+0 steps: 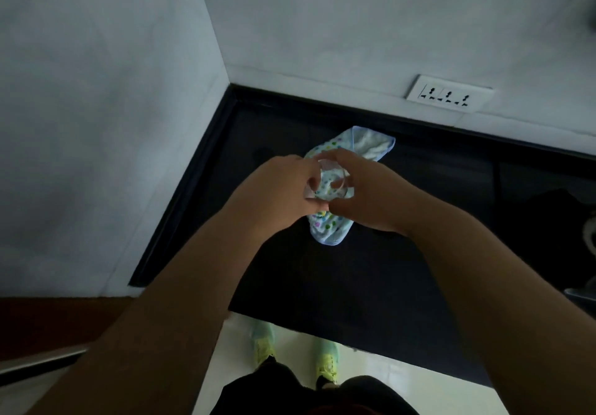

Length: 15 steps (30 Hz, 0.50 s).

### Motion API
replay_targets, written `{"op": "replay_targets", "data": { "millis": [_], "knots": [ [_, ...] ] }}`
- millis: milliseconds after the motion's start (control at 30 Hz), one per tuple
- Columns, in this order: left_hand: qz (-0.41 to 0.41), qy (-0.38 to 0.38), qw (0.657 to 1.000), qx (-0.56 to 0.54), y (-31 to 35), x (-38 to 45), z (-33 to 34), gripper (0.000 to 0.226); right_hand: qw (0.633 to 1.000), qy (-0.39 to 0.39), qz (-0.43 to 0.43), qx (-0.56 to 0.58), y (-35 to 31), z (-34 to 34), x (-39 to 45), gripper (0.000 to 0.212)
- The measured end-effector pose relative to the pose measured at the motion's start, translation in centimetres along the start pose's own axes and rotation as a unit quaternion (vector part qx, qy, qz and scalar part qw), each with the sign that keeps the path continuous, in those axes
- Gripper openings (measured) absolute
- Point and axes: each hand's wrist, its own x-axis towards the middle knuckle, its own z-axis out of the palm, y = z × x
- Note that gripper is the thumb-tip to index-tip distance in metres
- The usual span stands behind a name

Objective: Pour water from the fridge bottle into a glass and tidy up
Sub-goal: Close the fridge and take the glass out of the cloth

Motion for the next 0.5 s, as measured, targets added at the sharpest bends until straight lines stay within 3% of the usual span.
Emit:
{"op": "replay_targets", "data": {
  "millis": [267,400,500],
  "knots": [
    [0.017,0.063,0.984,-0.166,3.9,-3.0,-2.5,0.063,0.993,0.117,-0.010,0.034,-1.0,-3.3,-5.6,0.057],
    [0.010,0.055,0.981,-0.183,5.3,-2.9,-2.2,0.029,0.988,0.148,0.016,0.039,-0.3,-3.9,-8.3,0.055],
    [0.036,0.032,0.982,-0.181,6.5,-2.7,-2.4,0.021,0.983,0.166,0.047,0.055,-0.3,-3.9,-10.3,0.057]
  ]
}}
